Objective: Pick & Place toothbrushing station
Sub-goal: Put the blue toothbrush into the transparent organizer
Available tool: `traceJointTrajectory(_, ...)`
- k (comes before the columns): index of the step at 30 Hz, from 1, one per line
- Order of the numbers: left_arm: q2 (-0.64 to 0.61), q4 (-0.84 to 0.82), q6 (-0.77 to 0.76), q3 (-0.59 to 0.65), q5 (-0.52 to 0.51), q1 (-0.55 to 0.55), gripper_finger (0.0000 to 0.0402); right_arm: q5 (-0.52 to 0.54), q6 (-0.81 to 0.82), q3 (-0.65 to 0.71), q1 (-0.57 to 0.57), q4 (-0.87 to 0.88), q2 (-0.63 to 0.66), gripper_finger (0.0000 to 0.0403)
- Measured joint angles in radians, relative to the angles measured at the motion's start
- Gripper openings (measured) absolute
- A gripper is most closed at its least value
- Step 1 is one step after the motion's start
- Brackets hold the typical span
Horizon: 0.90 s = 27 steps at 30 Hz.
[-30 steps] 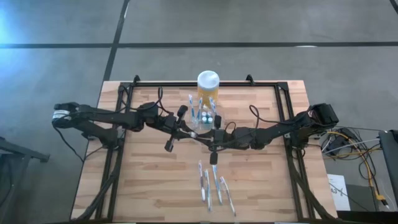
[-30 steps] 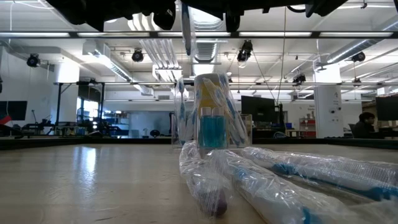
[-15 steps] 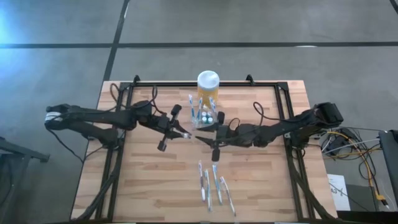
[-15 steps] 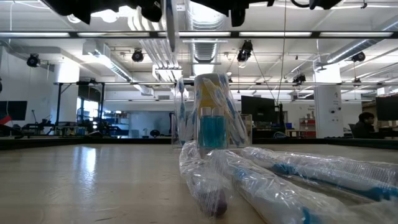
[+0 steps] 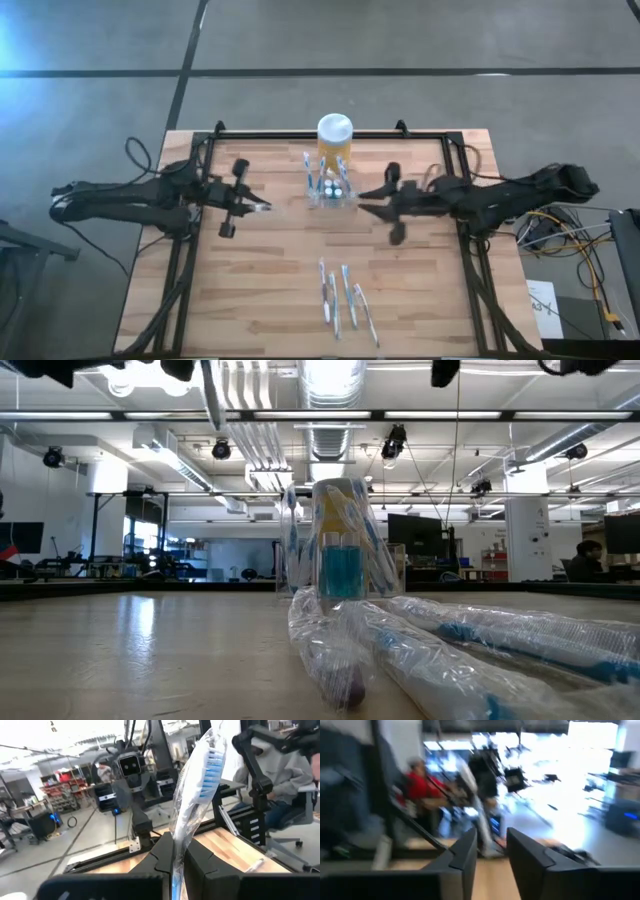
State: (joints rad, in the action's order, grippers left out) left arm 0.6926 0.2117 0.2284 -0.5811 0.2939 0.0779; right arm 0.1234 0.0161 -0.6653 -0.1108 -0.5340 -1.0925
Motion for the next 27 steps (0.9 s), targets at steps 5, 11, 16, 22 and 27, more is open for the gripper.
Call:
traceJointTrajectory(5, -0.103, -0.005, -0.017, 0.077, -0.002, 0.002, 0.002, -0.078, 0.094, 0.156, 0.085, -0.051, 0.2, 0.0056)
traceJointTrajectory(11, -0.145, 0.0, -0.048, 0.126, -0.005, 0.005, 0.002, -0.079, 0.129, 0.305, 0.154, 0.018, 0.382, 0.0014)
traceJointTrajectory(16, -0.153, -0.029, -0.083, 0.129, -0.008, 0.008, 0.002, -0.084, 0.091, 0.399, 0.153, 0.02, 0.497, 0.0009)
traceJointTrajectory(22, -0.192, -0.06, -0.132, 0.147, -0.035, 0.008, 0.0019, -0.083, 0.07, 0.504, 0.153, 0.018, 0.624, 0.0008)
traceJointTrajectory(27, -0.265, -0.08, -0.122, 0.193, -0.074, 0.009, 0.0019, -0.083, 0.034, 0.578, 0.153, -0.013, 0.686, 0.0008)
